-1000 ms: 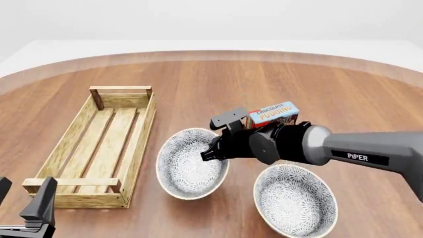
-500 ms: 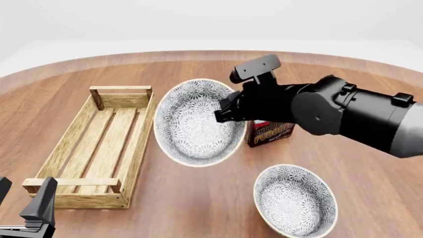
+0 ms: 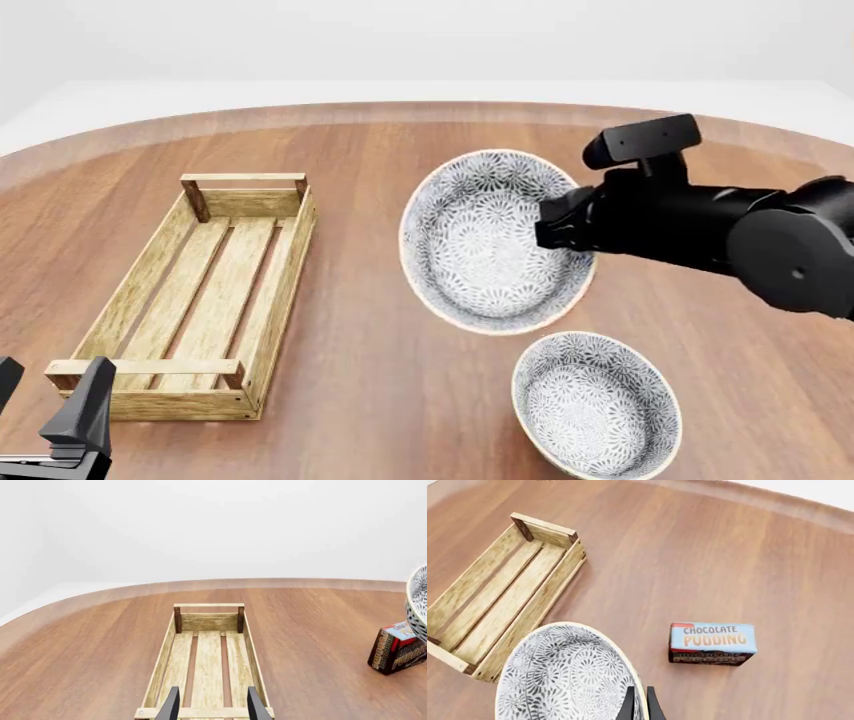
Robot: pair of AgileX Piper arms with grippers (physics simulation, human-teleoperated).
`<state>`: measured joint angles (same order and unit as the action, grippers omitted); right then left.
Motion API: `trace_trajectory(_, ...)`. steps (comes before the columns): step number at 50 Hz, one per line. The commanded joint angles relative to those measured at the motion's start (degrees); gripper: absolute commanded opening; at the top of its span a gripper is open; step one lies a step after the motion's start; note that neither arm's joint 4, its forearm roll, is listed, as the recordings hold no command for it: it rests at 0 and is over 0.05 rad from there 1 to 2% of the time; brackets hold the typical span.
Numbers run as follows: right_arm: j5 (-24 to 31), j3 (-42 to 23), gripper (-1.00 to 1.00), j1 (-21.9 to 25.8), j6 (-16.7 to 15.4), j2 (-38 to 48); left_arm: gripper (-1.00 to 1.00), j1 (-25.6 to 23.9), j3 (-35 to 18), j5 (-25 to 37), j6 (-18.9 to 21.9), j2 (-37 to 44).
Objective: Stack the left bowl on the right bowl and place them in the tray.
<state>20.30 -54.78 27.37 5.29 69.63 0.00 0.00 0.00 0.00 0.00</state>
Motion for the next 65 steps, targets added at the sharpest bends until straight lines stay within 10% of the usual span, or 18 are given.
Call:
trace_trajectory(1,-1.39,7.53,-1.00,-3.71,2.86,-6.92,1.00,0.00,0.00,0.00,0.00,0.00)
trace_trajectory(65,-15.40,38.96,-1.00,-14.06,14.83,-21.37,1.00,0.00,0.00,0.00,0.00,0.00)
